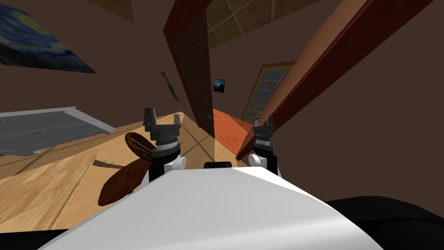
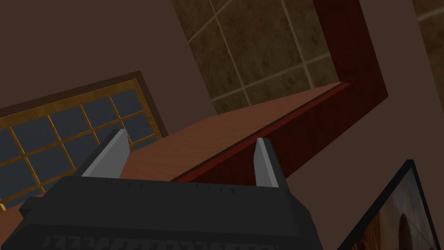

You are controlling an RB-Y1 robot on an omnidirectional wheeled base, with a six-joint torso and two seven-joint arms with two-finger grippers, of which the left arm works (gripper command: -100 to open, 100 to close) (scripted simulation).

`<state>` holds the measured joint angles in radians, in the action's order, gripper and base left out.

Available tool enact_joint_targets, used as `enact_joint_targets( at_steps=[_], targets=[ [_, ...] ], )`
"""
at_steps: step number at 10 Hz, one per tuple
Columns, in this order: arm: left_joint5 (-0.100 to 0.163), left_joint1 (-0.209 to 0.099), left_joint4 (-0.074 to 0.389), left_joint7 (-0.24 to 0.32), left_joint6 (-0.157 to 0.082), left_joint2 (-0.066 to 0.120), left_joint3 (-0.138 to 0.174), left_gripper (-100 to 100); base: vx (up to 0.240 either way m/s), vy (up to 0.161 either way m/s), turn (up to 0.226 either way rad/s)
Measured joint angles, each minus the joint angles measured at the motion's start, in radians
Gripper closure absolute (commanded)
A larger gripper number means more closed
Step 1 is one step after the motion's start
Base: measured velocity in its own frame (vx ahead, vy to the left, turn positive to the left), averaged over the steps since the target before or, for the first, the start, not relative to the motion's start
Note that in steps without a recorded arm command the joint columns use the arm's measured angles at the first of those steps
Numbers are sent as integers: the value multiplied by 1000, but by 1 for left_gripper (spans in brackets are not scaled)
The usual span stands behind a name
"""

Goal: Push the door open

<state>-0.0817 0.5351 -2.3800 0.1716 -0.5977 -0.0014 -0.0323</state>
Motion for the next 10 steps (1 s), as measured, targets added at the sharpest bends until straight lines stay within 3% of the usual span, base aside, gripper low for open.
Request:
enact_joint_targets(
  at_steps=[4, 7, 8, 10],
  targets=[
    [-5, -36, 106, 5, -22, 20, -19, -100, 131, 77, -17],
    [-15, -76, 177, 6, -17, 29, -41, -100, 100, 58, -18],
    [-18, -77, 191, 5, -18, 31, -49, -100, 60, 44, -8],
    [-20, -95, 247, 7, -33, 37, -57, -100, 72, 63, -17]
  ],
)
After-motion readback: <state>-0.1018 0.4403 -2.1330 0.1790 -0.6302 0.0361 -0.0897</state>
